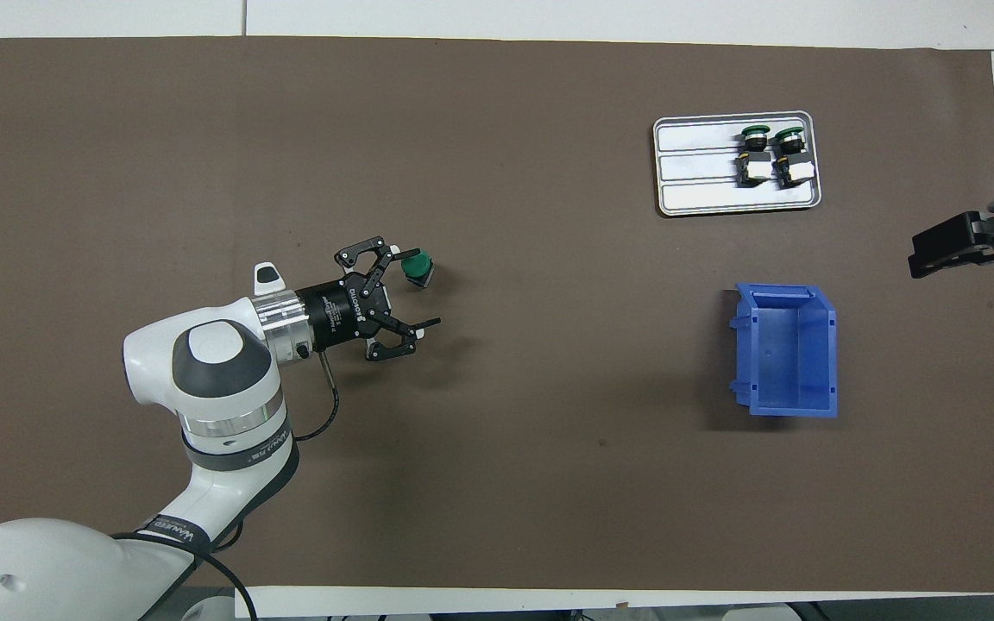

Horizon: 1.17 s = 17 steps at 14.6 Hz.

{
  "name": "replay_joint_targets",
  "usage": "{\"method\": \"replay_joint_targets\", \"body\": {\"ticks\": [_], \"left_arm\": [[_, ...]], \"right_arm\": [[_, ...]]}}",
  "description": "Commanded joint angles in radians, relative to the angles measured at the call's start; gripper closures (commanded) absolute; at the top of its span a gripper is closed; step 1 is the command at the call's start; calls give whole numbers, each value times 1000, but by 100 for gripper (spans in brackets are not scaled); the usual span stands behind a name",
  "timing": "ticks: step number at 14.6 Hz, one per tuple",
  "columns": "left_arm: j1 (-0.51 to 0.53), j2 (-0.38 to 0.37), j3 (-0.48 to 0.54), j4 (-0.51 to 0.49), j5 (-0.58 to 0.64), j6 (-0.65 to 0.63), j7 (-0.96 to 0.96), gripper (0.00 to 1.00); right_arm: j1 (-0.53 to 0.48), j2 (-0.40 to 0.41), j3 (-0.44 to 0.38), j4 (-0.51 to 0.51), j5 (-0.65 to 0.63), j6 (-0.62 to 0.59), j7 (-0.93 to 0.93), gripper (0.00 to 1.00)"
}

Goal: Place and press button with both arms

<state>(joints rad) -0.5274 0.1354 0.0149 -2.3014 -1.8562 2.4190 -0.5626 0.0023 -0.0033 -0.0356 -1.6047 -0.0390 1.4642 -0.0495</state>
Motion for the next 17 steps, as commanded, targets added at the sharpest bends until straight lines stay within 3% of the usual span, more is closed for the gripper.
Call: {"method": "replay_joint_targets", "body": {"ticks": [1,4,6,7,8,11,14,17], "left_arm": [[-13,-71,7,-41,31,29,-20,0],[-3,-83,8,-35,208,28,-115,3],[29,-100,8,-23,372,12,-228,16],[33,-102,10,-10,400,-7,-256,33],[35,-109,11,-9,419,-20,-267,37],[35,-140,10,-3,602,-21,-292,69],[38,-126,10,57,719,-17,-342,77],[32,-97,10,124,967,-23,-397,81]], "right_arm": [[-7,-24,0,-27,22,1,-18,0],[-7,-24,0,-27,22,1,-18,0],[-7,-24,0,-27,22,1,-18,0],[-7,-24,0,-27,22,1,-18,0],[-7,-24,0,-27,22,1,-18,0],[-7,-24,0,-27,22,1,-18,0],[-7,-24,0,-27,22,1,-18,0],[-7,-24,0,-27,22,1,-18,0]]}}
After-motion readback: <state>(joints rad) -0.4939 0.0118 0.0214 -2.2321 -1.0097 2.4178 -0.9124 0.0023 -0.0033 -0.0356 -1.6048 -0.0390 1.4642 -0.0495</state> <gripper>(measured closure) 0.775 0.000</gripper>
